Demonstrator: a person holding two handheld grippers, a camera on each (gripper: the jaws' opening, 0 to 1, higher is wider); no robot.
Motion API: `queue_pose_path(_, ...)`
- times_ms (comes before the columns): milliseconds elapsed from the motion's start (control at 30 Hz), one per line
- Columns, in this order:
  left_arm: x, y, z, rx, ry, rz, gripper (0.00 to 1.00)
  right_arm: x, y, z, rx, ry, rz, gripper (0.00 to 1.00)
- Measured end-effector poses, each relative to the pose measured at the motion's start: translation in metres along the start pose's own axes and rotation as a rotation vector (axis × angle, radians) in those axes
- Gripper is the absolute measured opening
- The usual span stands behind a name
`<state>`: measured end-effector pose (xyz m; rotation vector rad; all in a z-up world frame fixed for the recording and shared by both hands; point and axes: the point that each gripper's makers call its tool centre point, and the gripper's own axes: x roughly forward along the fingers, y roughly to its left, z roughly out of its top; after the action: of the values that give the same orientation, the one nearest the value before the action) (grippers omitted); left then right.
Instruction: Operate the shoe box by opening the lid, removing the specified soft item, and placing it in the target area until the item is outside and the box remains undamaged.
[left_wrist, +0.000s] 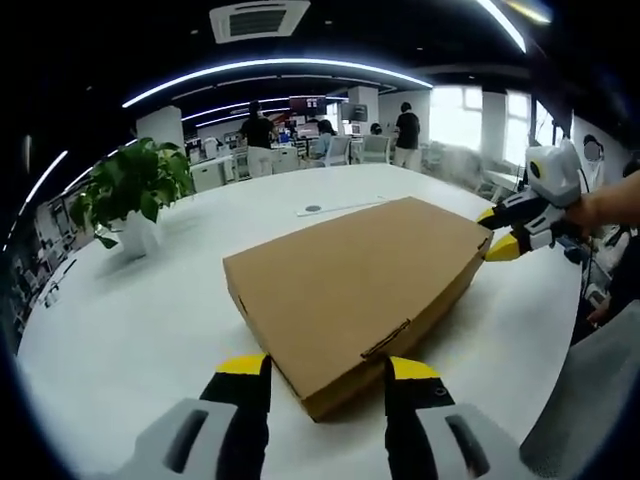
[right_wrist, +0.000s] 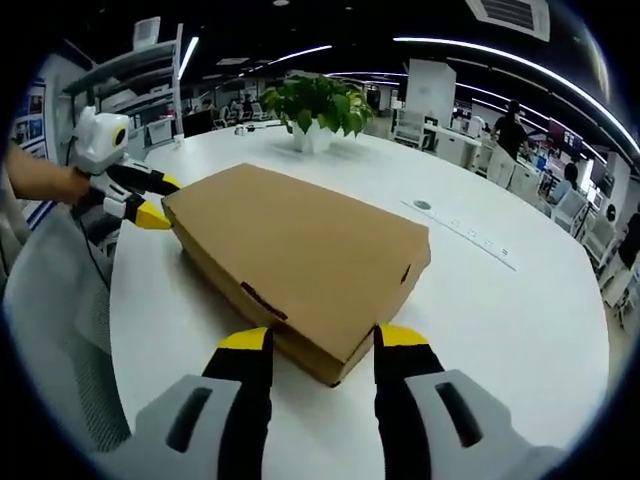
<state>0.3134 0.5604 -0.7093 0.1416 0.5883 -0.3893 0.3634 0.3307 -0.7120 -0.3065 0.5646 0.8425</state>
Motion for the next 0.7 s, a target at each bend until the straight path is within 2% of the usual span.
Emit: queue_pose_path(700, -0.011, 0.021, -0.009, 0.060, 0.049, -0.077, 0.44, -0.001, 0.033, 0.000, 0.054, -0.001, -0.054, 0.36)
